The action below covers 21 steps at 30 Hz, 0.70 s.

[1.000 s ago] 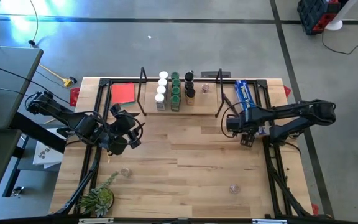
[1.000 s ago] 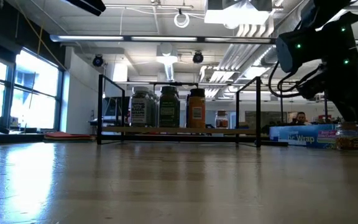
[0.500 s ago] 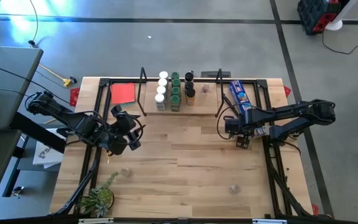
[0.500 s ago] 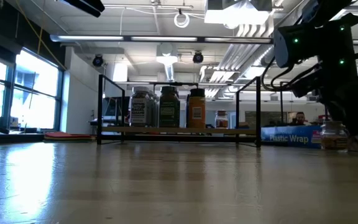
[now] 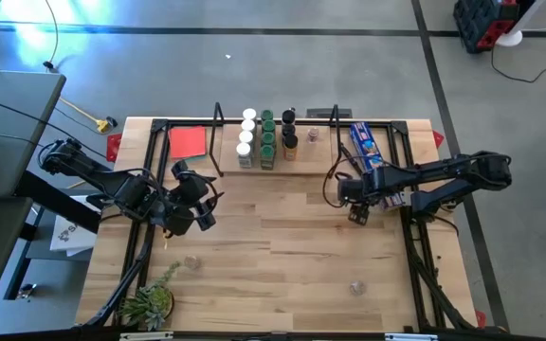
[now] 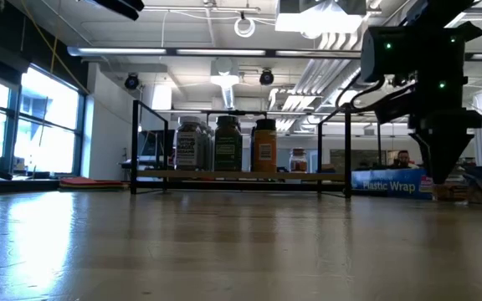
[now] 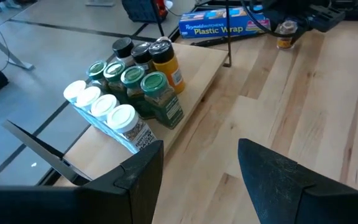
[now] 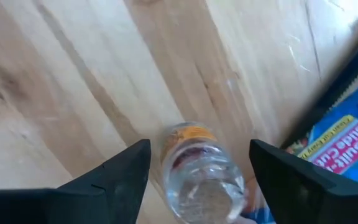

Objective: Shelf spices
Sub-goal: Put the top right brown seasoning bottle on the shelf

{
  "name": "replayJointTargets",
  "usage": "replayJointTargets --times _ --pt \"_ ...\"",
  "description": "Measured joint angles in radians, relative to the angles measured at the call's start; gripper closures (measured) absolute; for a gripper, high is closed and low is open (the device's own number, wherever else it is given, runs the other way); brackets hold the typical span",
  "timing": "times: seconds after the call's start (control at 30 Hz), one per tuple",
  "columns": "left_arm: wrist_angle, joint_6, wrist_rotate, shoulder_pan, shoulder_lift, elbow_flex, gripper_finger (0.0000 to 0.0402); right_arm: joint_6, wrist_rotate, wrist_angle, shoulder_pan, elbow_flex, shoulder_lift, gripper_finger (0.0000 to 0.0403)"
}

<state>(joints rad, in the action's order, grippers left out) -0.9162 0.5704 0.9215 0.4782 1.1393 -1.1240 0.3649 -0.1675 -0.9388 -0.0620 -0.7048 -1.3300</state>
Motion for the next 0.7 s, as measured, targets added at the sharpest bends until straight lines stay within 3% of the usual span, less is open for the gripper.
replayJointTargets --times 0.3,0.7 --pt "0.004 0.007 -0.006 0.000 0.000 0.000 0.0200 0.061 0.013 -0.025 -0.004 0.000 -0.001 0.0182" --pt "0.008 0.056 -0.058 0.002 0.000 0.000 0.0200 0.189 0.031 -0.084 -0.004 0.000 -0.001 0.0189"
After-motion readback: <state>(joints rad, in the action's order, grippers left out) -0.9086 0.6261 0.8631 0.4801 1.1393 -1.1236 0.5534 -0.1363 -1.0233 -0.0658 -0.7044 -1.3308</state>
